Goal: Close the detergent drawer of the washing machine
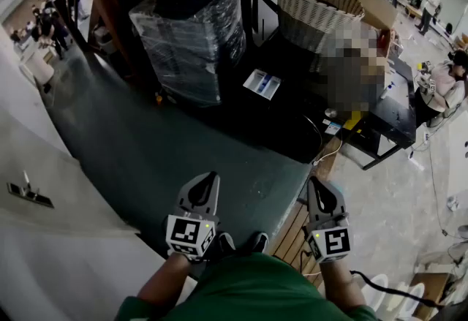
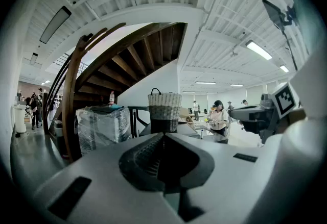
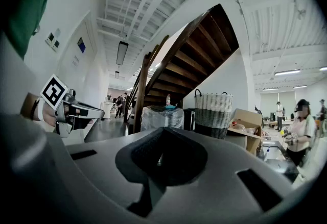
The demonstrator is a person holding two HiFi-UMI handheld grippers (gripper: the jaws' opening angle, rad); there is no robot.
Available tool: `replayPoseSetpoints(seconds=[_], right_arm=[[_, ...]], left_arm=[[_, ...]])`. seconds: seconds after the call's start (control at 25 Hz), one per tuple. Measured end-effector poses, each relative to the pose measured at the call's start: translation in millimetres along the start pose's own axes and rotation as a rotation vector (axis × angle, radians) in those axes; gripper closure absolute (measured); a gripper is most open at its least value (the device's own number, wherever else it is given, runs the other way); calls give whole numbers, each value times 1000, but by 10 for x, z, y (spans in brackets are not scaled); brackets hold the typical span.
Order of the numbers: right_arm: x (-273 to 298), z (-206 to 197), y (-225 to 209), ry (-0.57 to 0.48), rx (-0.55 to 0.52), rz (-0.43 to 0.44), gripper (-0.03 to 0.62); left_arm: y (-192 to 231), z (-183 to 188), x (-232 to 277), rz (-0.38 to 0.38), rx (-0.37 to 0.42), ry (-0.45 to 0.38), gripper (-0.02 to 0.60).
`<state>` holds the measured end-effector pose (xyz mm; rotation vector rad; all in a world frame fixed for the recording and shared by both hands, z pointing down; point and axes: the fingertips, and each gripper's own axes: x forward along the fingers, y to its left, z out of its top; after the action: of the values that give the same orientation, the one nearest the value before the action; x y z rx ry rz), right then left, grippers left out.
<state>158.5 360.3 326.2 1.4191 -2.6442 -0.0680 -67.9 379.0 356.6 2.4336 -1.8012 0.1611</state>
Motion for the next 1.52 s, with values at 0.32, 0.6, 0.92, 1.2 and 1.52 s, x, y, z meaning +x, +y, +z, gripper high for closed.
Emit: replayPoseSetpoints(seconds=[0.32,0.6,0.92,1.2,1.52], right_arm=[[-25,-121,-142,-1,6,4,572],[-28,-45,-278,-73,57,62,572],[260,-211,-395,-17,88,69,572],[842,-333,-543,64,71,17,572],[1679,-200,-542,89,25,-23,572]], left_arm=[[-94,-20,100,8,10,-3,558],[-234,-24,198,35,20,-1,558],[-60,-172,382,60,-11,46,558],[323,-273,962,24,-42,60,559],[876,-244,1698,-75,-67,59,558]])
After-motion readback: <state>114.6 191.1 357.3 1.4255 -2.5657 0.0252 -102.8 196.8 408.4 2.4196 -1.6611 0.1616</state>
